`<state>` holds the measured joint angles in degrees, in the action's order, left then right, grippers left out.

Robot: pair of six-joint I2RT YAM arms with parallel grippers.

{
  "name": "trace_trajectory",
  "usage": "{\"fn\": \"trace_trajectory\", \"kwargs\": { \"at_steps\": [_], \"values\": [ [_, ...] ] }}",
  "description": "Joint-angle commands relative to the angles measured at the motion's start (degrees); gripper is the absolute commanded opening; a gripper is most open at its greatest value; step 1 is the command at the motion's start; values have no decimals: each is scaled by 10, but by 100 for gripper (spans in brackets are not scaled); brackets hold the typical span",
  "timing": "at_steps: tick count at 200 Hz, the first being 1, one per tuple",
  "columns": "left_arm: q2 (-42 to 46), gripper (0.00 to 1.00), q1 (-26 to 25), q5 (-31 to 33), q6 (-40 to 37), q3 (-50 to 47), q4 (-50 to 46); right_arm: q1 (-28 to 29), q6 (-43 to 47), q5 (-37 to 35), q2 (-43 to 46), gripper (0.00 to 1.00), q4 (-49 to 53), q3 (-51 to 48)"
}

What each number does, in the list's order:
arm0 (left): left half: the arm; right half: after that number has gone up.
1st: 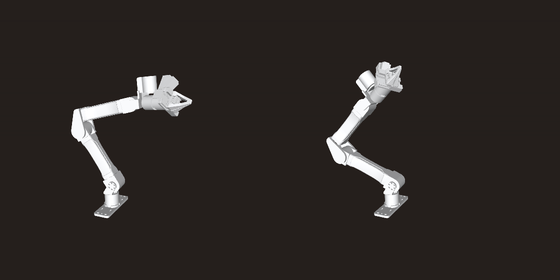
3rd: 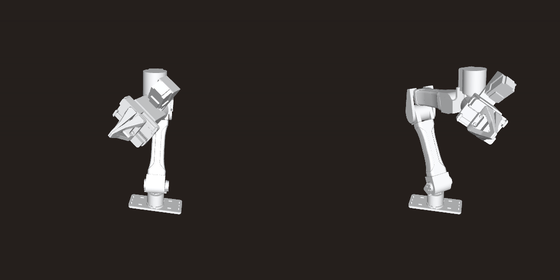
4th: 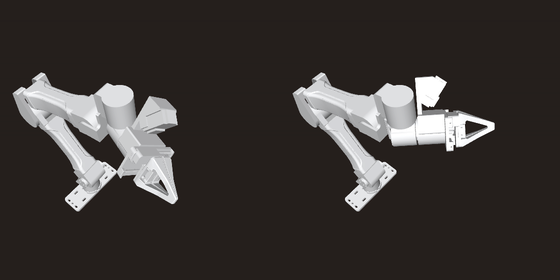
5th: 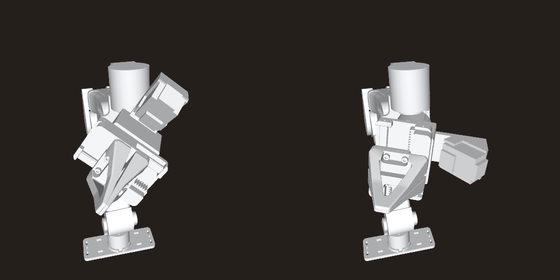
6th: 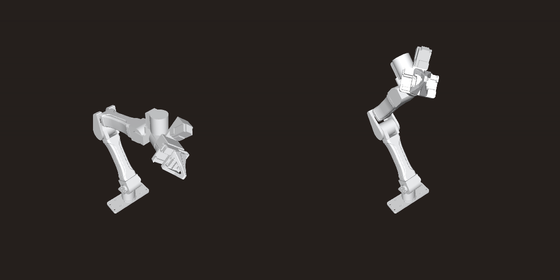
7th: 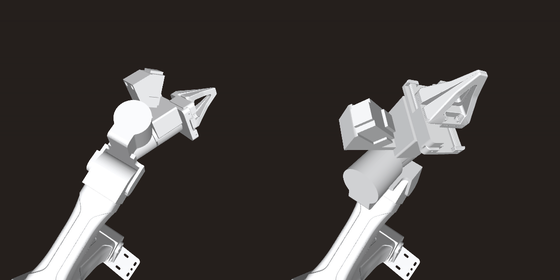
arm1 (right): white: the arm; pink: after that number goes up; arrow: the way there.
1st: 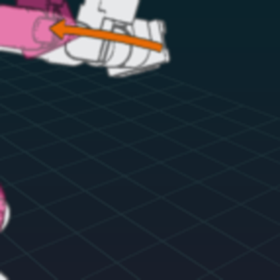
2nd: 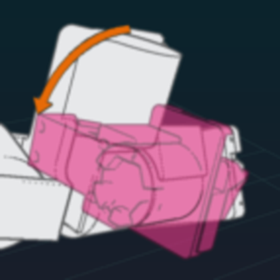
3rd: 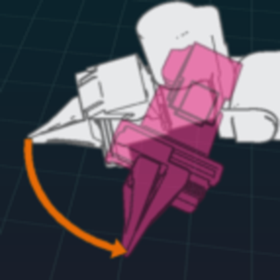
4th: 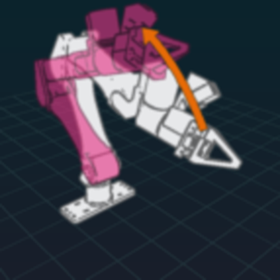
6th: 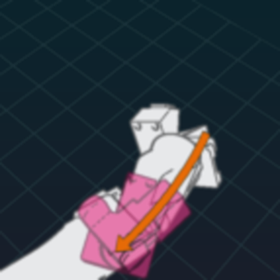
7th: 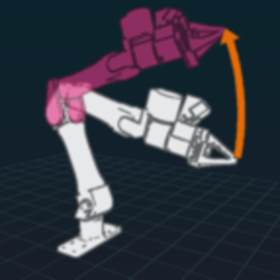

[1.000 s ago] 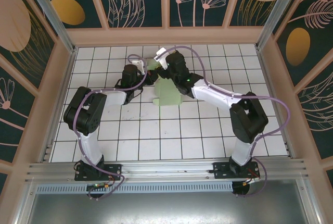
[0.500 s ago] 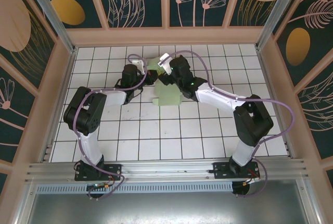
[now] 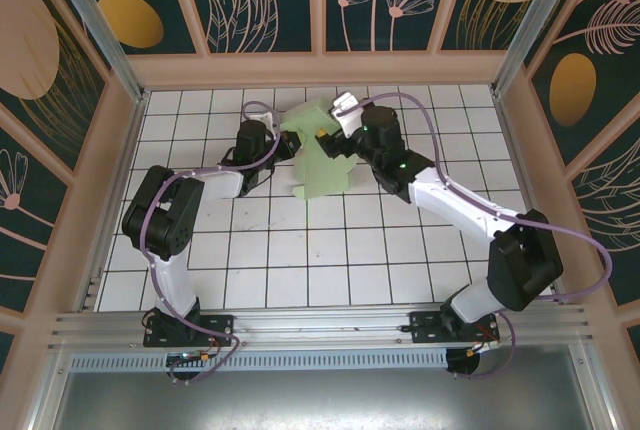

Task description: Fold the paper box

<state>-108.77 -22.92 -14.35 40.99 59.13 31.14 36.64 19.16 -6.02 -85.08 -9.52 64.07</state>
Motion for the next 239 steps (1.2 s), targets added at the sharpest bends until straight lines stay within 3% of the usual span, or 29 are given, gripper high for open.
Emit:
{"fn": "trace_trajectory", "kwargs": {
  "at_steps": [1, 31, 79, 147, 185, 239],
  "values": [
    [3, 0, -1, 69, 36, 36, -95, -13, -54, 0, 12, 91, -23, 6],
    [16, 0, -1, 120, 75, 40, -147, -12, -55, -72, -20, 81, 6, 44],
    [22, 0, -1, 132, 89, 47, -174, 20, 12, -162, -101, 65, 9, 106],
    [19, 0, -1, 141, 90, 55, -191, 32, 64, -145, -206, 64, -15, 172],
    [12, 0, -1, 135, 91, 59, -191, 40, 93, -175, -259, 64, -23, 210],
    [7, 0, -1, 128, 89, 63, -192, 56, 139, -305, -340, 41, -82, 282]
  ]
}}
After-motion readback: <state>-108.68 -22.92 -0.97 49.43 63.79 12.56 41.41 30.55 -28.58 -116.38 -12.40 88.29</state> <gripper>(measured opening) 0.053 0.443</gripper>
